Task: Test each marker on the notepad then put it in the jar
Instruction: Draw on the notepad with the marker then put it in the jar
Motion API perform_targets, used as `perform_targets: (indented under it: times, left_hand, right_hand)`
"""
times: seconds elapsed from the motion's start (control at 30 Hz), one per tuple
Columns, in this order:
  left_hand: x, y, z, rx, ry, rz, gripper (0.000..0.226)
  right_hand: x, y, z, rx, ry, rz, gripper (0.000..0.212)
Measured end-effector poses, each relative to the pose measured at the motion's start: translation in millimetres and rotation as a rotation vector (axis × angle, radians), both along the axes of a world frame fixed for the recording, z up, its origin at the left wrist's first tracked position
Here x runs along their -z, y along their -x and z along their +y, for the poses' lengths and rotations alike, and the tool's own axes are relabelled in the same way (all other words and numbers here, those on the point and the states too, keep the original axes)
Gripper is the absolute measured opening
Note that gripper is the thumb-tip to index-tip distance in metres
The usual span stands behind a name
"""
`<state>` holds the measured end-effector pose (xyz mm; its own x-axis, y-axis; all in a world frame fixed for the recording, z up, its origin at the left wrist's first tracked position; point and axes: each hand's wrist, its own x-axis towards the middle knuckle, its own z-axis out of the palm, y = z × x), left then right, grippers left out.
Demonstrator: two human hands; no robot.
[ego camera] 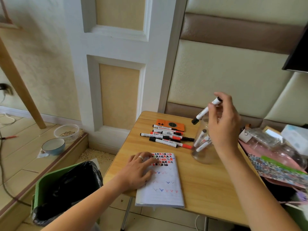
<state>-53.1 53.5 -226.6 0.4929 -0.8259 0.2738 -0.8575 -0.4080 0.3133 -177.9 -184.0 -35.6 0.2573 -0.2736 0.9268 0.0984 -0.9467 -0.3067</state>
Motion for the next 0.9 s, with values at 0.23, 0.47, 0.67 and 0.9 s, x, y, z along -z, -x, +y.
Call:
perform_targets:
  times: [0.23, 0.47, 0.67, 0.9]
  left_hand:
    - [0, 1, 0, -0.015, -0.030, 0.016, 0.043]
    - [0, 1, 1, -0.022, -0.046, 0.018, 0.044]
    - [0, 1, 0, -0.027, -0.046, 0.027, 0.044]
    - [-3, 2, 0, -0.009, -0.040, 0.062, 0.045]
  right_hand:
    - [-14, -4, -34, 0.200, -0.036, 0.182, 0.023]
    - [-1, -13, -40, 0.301, -0.091, 0.359, 0.026]
    - [9, -21, -50, 0.296, -0.091, 0.456, 0.016]
    - [33, -27, -56, 0.384, -0.014, 0.876, 0.044]
